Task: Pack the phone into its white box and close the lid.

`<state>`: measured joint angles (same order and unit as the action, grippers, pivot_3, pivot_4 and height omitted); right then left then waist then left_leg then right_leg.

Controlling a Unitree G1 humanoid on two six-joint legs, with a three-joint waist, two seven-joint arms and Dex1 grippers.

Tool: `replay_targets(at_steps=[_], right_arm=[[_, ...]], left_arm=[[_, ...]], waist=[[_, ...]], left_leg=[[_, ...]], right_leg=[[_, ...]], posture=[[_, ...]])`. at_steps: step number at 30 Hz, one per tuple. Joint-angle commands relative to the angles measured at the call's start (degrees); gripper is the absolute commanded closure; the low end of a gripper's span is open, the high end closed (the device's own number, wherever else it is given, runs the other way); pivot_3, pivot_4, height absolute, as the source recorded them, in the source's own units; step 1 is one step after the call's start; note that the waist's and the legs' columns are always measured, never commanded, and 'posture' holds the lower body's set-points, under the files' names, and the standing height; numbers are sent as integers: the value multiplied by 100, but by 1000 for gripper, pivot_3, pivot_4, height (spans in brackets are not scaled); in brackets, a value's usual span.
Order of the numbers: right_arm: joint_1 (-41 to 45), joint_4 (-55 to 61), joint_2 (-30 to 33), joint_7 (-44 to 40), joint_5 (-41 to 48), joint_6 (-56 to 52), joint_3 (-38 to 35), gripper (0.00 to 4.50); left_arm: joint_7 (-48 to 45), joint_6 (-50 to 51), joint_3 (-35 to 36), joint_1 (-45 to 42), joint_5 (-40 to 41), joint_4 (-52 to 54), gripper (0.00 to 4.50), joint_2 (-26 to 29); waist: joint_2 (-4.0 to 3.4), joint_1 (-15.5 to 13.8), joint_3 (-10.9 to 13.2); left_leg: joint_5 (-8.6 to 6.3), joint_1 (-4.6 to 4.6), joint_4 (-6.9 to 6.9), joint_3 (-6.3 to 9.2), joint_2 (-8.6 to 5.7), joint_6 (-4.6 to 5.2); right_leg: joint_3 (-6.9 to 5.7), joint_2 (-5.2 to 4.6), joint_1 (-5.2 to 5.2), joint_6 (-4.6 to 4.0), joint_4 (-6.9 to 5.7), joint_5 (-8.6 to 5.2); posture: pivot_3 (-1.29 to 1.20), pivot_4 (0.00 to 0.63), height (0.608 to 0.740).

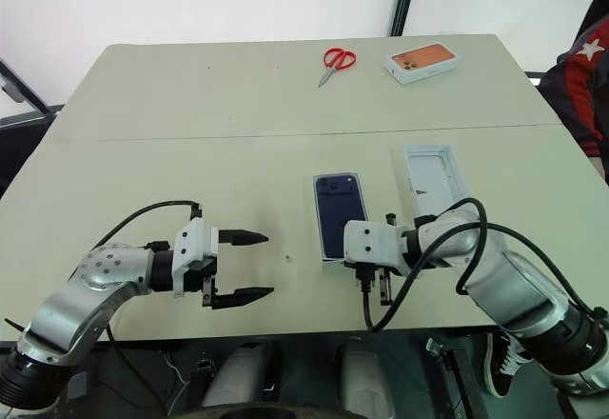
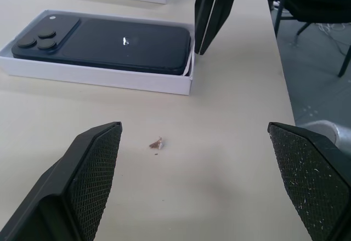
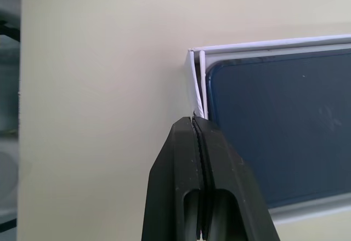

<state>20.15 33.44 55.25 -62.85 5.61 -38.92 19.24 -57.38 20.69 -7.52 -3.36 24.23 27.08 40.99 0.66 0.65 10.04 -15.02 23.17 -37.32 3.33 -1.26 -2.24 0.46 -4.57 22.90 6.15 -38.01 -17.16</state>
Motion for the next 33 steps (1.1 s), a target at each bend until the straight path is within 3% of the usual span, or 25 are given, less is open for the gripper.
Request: replay_targets(at_steps=[1,8,17,21,26,33], right_arm=[[134,54,85,45,-9,84,-249,4500],[214,91,78,-97,644,14,-987,4500],[705,-1516,4,910,-105,440,-1313,4500],[801,-1839,30,916,128,-250,-1503,3177],[947,-1978,-158,1357,128,-1207,-1625,588],[1479,-2556,-639,1941,289,-2601,-1637,588]], left_arm=[[-1,-126,67,-86,-17,73,28,-13],[425,133,199,-271,-29,-109,28,-179],[829,252,92,-604,-331,-435,28,-268],[922,35,-16,-742,-632,-683,0,-383],[947,-127,-120,-898,-814,-880,0,-608],[811,-639,-435,-1124,-1258,-1237,0,-755]], waist=[[0,0,0],[0,-8,0],[0,-1,0],[0,-3,0],[0,-4,0],[-3,-3,-1]], left_leg=[[0,0,0,0,0,0],[0,0,-1,0,0,0],[0,2,-1,-3,-1,0],[0,2,-1,-3,-1,1],[0,3,-2,-3,-2,1],[0,6,1,-3,-2,0]], right_leg=[[0,0,0,0,0,0],[0,-1,-2,0,0,0],[0,0,2,1,0,0],[1,0,2,1,0,0],[1,-2,2,1,0,0],[3,1,8,0,-3,0]], posture=[[0,150,740],[0,150,740],[0,150,740],[0,150,740],[0,150,740],[0,150,740]])
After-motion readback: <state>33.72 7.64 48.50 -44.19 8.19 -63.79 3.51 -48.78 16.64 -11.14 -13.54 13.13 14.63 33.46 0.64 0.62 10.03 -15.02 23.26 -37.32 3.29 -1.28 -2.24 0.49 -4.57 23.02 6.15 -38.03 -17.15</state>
